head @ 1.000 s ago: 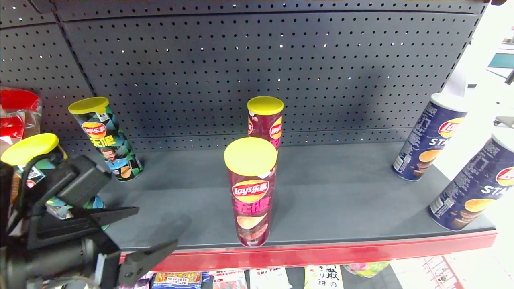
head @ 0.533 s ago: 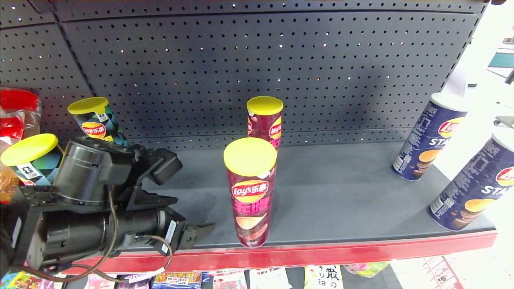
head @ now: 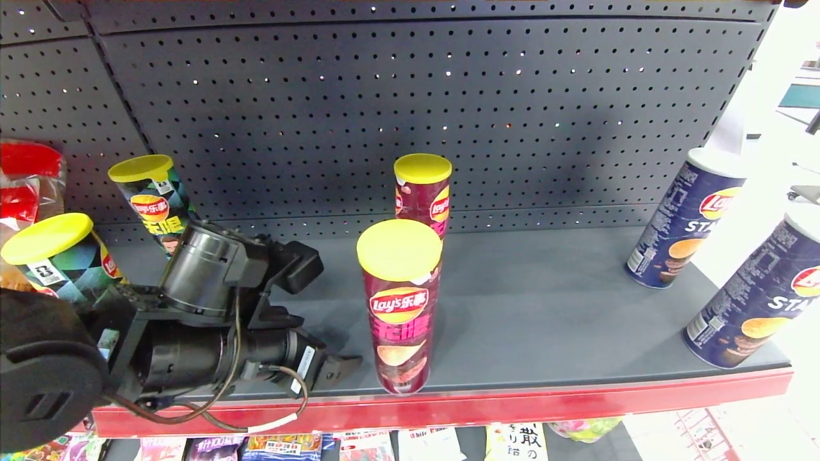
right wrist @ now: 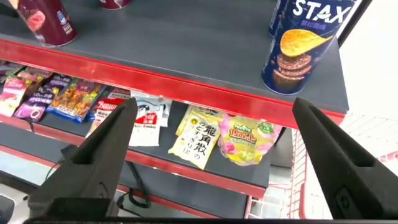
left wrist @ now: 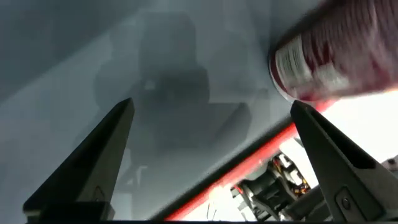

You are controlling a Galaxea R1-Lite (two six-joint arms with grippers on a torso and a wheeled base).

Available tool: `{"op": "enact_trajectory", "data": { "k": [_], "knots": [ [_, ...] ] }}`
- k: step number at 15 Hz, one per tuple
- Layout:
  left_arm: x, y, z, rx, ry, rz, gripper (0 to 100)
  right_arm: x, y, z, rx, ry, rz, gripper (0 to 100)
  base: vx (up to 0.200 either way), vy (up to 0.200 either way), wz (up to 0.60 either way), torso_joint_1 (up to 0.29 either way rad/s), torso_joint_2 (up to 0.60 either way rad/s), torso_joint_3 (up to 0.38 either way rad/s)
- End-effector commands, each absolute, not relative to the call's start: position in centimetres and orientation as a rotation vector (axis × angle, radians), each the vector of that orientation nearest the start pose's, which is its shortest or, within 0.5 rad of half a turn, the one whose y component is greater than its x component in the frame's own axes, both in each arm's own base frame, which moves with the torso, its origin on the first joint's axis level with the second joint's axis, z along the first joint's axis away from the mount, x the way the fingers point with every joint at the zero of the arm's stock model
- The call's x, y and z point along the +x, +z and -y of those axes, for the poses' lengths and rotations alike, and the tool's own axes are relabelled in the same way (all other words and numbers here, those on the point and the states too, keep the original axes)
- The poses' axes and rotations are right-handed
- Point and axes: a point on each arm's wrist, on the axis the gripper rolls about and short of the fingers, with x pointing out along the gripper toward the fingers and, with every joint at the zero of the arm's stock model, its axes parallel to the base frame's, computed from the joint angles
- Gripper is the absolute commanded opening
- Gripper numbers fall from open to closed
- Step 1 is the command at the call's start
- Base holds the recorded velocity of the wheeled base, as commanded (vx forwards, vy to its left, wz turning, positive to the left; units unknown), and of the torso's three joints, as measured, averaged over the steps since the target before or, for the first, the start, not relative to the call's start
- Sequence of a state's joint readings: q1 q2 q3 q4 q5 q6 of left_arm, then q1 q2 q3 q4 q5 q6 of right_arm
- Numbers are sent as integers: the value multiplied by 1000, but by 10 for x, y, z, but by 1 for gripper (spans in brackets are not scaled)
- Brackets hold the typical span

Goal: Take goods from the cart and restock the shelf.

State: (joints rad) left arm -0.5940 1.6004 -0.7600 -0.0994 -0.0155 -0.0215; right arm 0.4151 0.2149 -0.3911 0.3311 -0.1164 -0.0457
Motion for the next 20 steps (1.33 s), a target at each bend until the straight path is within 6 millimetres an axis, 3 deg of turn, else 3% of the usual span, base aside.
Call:
{"op": "enact_trajectory", "data": {
  "k": [1, 20],
  "knots": [
    [222, 148, 150, 198, -572, -737, 100, -28, 153, 15, -88, 301, -151, 100, 0, 0, 0, 0, 0, 0],
    [239, 150, 162, 195, -576, -717, 100, -28, 153, 15, -88, 296, -152, 100, 0, 0, 0, 0, 0, 0]
  ]
}}
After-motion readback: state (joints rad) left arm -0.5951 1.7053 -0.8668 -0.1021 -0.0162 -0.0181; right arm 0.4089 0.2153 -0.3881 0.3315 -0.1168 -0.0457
